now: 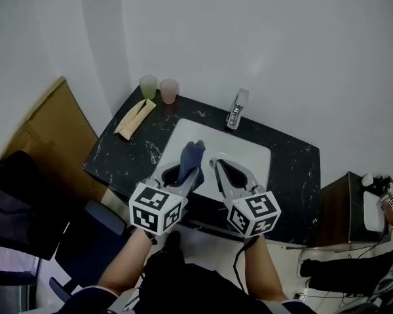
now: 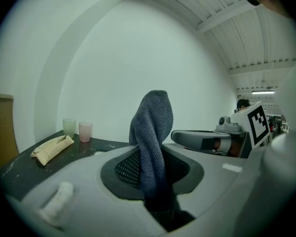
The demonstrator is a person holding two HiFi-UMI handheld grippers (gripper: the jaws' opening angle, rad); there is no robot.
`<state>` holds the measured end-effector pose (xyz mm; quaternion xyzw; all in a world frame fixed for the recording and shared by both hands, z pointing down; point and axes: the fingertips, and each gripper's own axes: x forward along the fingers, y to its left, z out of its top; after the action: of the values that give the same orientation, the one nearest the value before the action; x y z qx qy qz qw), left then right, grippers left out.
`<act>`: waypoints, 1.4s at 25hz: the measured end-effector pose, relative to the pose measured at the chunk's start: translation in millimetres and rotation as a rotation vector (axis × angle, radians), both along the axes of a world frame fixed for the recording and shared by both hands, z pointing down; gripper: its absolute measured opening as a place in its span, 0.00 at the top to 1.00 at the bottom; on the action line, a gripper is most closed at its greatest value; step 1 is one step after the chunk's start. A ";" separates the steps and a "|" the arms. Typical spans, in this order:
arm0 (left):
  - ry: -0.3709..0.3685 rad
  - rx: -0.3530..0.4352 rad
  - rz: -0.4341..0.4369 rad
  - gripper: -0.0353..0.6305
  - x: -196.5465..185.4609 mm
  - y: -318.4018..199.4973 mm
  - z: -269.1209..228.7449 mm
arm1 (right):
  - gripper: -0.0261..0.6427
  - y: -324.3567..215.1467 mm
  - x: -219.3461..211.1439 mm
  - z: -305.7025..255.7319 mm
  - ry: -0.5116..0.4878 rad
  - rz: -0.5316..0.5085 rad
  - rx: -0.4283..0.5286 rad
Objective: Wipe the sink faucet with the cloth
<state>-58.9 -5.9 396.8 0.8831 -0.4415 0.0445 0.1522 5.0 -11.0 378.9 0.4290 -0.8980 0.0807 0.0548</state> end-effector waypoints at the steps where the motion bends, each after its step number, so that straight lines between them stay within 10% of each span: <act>1: 0.001 -0.007 0.017 0.81 0.5 -8.5 2.1 | 0.95 -7.9 0.6 1.6 -0.002 0.016 -0.006; 16: 0.003 -0.092 0.226 0.81 45.2 -81.4 27.2 | 0.95 -71.5 47.0 22.2 -0.016 0.237 -0.070; 35: -0.095 -0.056 0.100 0.81 67.8 -126.1 23.0 | 0.95 -110.8 94.9 26.3 -0.067 0.170 -0.063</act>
<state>8.9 -132.0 419.8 0.8963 -0.4022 0.1063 0.1533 99.9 -121.9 405.2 0.4989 -0.8567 0.1277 0.0314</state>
